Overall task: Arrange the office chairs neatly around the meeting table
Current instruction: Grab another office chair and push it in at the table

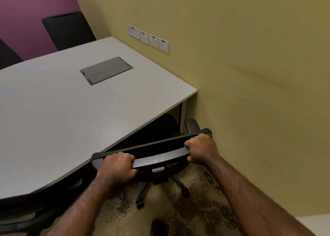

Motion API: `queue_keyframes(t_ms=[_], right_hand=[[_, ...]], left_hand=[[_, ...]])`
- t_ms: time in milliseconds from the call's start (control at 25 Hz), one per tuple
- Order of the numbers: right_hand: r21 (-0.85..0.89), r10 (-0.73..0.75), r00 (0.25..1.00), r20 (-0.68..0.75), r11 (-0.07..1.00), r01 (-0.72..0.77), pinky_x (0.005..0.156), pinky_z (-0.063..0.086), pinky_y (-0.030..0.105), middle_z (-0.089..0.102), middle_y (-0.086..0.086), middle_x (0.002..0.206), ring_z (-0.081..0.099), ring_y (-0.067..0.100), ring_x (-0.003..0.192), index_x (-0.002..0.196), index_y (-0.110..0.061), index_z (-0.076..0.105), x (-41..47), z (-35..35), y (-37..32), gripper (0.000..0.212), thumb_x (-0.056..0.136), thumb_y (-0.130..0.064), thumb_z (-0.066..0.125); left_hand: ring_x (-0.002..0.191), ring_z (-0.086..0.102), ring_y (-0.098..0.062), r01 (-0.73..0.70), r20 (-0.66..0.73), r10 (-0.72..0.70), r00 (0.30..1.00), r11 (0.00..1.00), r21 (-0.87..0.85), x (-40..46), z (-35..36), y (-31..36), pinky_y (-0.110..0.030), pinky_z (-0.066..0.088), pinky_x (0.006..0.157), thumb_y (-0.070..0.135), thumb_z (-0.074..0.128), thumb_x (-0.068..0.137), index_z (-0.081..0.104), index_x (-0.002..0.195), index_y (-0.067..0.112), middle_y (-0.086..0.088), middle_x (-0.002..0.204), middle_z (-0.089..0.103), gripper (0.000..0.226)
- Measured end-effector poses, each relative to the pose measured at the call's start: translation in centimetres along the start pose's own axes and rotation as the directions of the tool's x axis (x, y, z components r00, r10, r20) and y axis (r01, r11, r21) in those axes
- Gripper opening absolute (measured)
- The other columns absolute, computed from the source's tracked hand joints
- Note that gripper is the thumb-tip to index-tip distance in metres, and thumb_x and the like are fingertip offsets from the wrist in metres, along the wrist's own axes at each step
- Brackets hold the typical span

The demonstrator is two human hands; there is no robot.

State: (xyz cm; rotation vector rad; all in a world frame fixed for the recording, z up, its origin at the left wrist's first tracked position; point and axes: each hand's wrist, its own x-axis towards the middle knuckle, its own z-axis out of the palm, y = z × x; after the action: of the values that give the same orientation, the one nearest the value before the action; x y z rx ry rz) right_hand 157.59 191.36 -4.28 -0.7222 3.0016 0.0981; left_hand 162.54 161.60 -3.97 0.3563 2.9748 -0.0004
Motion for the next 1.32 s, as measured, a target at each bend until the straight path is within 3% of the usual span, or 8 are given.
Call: queue_keyframes(t_ms=[360, 600, 840, 1320], right_hand=[[-0.017, -0.054, 0.998, 0.021, 0.998, 0.055, 0.063, 0.027, 0.031, 0.060, -0.002, 0.066, 0.043, 0.019, 0.058, 0.066, -0.024, 0.046, 5.3, -0.1, 2.6, 0.018, 0.062, -0.032, 0.063], [-0.008, -0.093, 0.995, 0.032, 0.996, 0.093, 0.066, 0.038, 0.032, 0.060, -0.001, 0.067, 0.044, 0.019, 0.058, 0.070, -0.021, 0.056, 7.9, -0.3, 4.7, 0.015, 0.063, -0.032, 0.064], [-0.034, -0.179, 0.983, 0.024, 0.983, 0.180, 0.065, 0.029, 0.030, 0.061, -0.001, 0.069, 0.041, 0.018, 0.059, 0.076, -0.020, 0.060, 9.6, -0.5, 7.0, 0.019, 0.067, -0.035, 0.066], [-0.034, -0.310, 0.951, 0.004, 0.950, 0.310, 0.064, 0.030, 0.031, 0.063, -0.001, 0.070, 0.040, 0.018, 0.058, 0.075, -0.020, 0.061, 12.0, -0.2, 11.5, 0.021, 0.064, -0.037, 0.067]], left_hand=[[0.048, 0.045, 0.000, 0.051, 0.011, -0.051, 0.999, 0.997, -0.054, 3.9, -0.5, -0.8, -0.020, 0.026, 0.044, 0.047, 0.047, 0.072, 0.047, 0.060, 0.033, 0.013, 0.053, 0.049, 0.018], [0.051, 0.046, 0.000, 0.087, 0.017, -0.086, 0.996, 0.994, -0.066, 5.7, -0.7, -0.4, -0.022, 0.028, 0.046, 0.050, 0.045, 0.074, 0.052, 0.067, 0.033, 0.012, 0.056, 0.051, 0.020], [0.054, 0.048, 0.000, 0.163, 0.053, -0.159, 0.986, 0.983, -0.084, 6.8, -1.3, 1.4, -0.022, 0.032, 0.049, 0.048, 0.050, 0.078, 0.054, 0.070, 0.033, 0.014, 0.059, 0.053, 0.016], [0.054, 0.048, -0.001, 0.285, 0.053, -0.281, 0.958, 0.955, -0.083, 8.4, -1.7, 5.7, -0.024, 0.030, 0.048, 0.049, 0.048, 0.074, 0.054, 0.069, 0.032, 0.012, 0.059, 0.053, 0.018]])
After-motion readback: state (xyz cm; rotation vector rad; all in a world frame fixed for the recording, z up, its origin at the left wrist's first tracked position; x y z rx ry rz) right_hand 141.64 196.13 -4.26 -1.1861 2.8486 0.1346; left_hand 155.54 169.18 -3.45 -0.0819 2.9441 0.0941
